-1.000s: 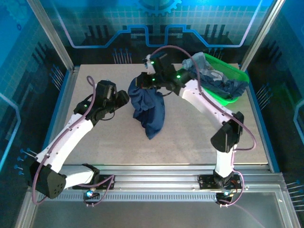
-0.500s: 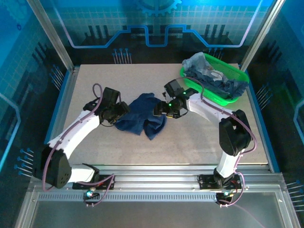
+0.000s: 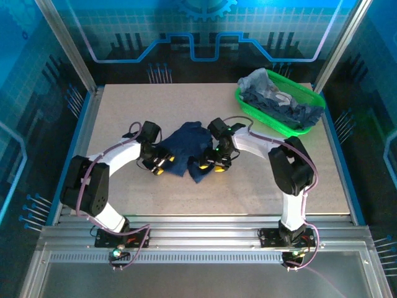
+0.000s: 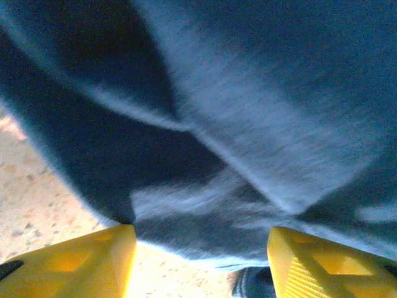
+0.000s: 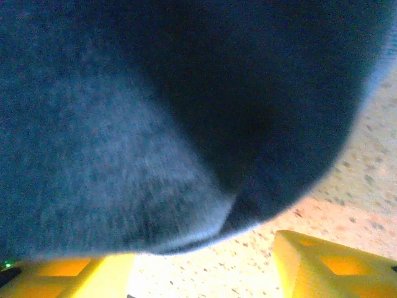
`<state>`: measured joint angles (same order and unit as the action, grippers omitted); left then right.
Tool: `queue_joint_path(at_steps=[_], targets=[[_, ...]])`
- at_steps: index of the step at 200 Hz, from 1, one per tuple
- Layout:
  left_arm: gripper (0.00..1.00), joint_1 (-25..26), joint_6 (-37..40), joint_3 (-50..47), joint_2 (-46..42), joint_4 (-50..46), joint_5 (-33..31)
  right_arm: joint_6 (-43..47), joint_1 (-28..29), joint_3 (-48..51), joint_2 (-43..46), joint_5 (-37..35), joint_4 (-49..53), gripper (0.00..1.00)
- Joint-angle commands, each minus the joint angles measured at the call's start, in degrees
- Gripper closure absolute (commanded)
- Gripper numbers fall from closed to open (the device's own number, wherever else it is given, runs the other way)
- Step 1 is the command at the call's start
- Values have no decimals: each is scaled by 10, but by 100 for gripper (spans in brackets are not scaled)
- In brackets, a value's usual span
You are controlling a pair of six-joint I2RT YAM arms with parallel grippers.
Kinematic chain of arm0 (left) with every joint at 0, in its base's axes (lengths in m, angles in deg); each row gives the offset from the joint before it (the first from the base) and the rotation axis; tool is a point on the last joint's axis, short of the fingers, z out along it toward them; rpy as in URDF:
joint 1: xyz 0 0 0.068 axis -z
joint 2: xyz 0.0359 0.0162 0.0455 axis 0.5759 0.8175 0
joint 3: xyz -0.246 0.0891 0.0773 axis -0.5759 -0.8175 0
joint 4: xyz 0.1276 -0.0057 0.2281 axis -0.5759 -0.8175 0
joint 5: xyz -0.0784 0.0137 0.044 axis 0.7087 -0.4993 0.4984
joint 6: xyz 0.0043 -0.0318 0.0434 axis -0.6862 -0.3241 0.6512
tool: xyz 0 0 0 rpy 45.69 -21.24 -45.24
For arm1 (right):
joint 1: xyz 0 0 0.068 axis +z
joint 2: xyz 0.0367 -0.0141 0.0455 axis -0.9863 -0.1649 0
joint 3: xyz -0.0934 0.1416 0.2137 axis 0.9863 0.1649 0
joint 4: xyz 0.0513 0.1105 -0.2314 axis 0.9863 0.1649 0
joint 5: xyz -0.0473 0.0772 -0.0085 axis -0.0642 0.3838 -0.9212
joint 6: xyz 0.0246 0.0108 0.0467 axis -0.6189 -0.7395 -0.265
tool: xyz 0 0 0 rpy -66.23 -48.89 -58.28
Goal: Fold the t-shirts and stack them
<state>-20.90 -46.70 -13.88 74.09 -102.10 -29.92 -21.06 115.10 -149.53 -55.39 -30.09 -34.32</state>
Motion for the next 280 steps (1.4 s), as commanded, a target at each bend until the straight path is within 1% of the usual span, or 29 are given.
queue_joint_path(at_steps=[1,20,38,49,55,64,67,72,77,82,86,104,118,138,151,176,218,253,280], targets=[[39,4,-35,-11,-30,-49,-7,-11,-7,14,30,18,21,37],[39,3,-52,-38,-24,-15,23,-24,-2,-1,-4,53,10,40],[39,3,-60,-44,2,11,31,-33,8,-24,-38,60,15,41],[42,3,-57,-38,15,36,25,-37,12,-31,-49,58,12,44],[45,3,-53,-32,23,48,18,-38,11,-35,-54,56,13,48],[53,1,-49,-20,35,62,10,-40,9,-38,-55,49,13,58],[58,1,-46,-16,39,68,7,-42,7,-37,-55,48,12,63],[69,-1,-41,-8,46,75,4,-44,4,-36,-51,41,10,73],[84,-2,-36,1,50,76,-3,-45,1,-36,-45,31,11,85],[99,-5,-31,11,51,74,-13,-45,-3,-38,-36,18,12,95],[100,-7,-26,19,50,71,-22,-45,-7,-39,-29,6,13,100],[100,-21,2,55,24,42,-67,-27,-28,-62,15,-39,29,100],[100,-34,31,92,-11,4,-107,-8,-50,-100,48,-70,53,100],[100,-54,73,155,-51,-24,-131,23,-86,-173,84,-102,79,100],[100,-67,99,209,-56,-34,-124,43,-109,-229,92,-109,91,100],[100,-82,132,307,-48,-22,-103,69,-145,-339,90,-109,93,100],[100,-98,147,483,-4,-26,-72,82,-186,-507,67,-85,84,100],[100,-108,180,594,14,-14,-50,87,-200,-578,56,-81,81,100],[100,-112,187,622,4,-9,-46,75,-213,-585,71,-76,77,100]])
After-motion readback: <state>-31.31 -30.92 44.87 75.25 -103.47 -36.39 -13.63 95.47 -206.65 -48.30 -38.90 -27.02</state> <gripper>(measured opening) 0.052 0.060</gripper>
